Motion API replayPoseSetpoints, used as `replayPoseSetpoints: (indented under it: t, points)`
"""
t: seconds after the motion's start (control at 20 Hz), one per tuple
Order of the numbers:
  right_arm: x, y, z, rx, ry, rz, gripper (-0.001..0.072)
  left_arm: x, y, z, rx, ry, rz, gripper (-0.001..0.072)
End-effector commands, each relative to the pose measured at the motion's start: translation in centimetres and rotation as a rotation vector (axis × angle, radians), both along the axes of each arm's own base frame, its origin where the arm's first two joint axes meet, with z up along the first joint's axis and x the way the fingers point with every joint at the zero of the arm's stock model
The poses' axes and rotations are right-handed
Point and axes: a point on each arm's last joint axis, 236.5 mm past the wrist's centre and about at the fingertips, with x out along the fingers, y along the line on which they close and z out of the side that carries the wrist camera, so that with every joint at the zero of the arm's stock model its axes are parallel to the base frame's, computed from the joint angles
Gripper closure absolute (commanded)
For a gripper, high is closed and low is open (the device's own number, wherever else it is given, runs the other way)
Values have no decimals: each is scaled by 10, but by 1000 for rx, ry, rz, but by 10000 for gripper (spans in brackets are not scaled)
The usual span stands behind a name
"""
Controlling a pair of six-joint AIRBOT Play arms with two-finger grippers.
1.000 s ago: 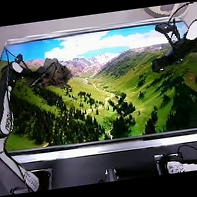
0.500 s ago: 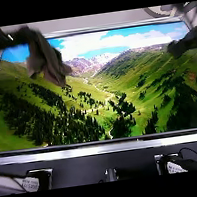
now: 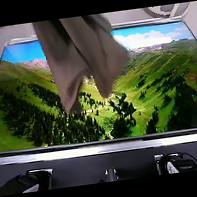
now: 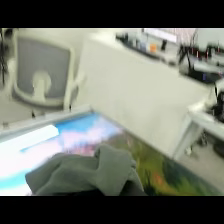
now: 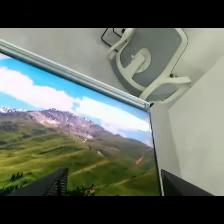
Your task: Fold the shirts.
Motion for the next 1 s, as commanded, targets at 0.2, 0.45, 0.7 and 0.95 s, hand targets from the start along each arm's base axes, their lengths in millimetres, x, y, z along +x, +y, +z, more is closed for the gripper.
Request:
replayPoseSetpoints:
  t: [0.2,0.45,0.7,0.95]
  points:
    - [3,17,-157,71,622,71,93,-16,-101,-300,304,606,-114,679]
    - [33,72,-285,287,962,253,98,-49,-128,-424,417,1005,-220,108]
    - [5,116,-353,477,1158,367,102,15,10,-383,597,968,-57,37]
    - [-48,154,-415,663,1312,457,85,-5,132,-422,704,1172,135,41]
